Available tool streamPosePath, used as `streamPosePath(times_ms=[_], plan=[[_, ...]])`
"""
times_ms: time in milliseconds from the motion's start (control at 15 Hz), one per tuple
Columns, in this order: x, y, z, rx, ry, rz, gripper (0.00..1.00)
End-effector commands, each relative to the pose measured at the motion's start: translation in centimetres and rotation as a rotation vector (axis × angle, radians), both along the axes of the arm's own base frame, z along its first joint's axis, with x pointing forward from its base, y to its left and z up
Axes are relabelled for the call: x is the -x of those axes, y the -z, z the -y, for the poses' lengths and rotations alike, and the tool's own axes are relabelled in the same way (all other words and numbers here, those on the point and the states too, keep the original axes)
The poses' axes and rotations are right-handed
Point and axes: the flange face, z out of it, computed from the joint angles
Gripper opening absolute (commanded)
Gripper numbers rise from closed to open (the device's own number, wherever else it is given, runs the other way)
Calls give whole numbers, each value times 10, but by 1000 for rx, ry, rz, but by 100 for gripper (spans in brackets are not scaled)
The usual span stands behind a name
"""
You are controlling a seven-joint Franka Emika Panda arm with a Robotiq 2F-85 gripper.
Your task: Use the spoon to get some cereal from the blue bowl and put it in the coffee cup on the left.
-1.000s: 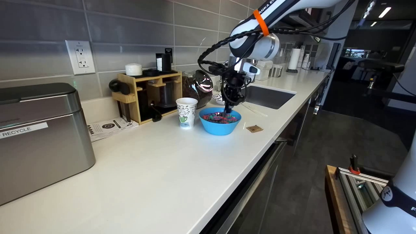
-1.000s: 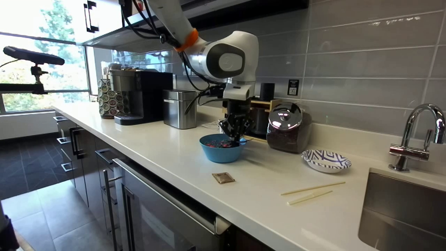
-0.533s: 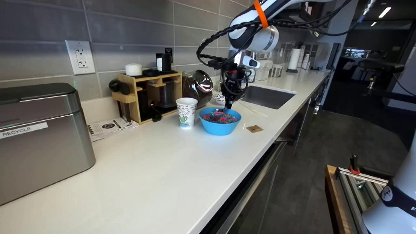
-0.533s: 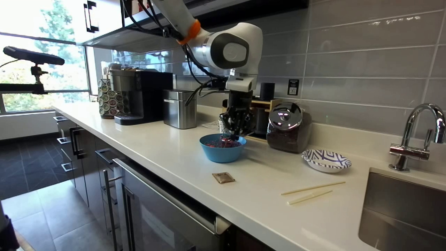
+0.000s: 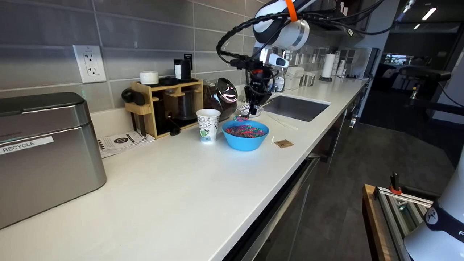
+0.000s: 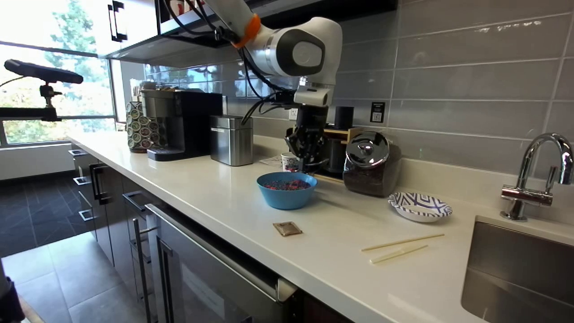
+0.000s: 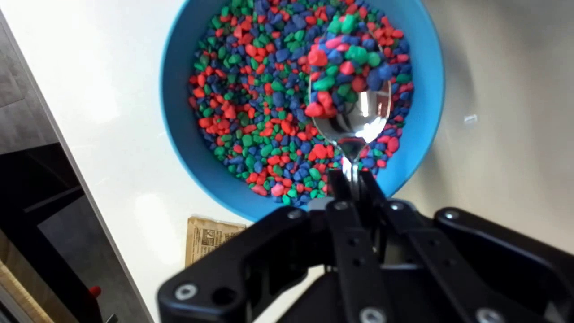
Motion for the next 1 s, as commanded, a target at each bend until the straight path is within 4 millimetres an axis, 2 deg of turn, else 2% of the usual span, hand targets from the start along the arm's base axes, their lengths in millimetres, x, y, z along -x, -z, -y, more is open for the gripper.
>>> streamPosePath(times_ms=[0,533,933], plan=[[-13,-21,-6,-21,17,-7,2],[-50,-53,-26,-37,44,-12,2],[-85,-54,-39,-19,87,-3,2]])
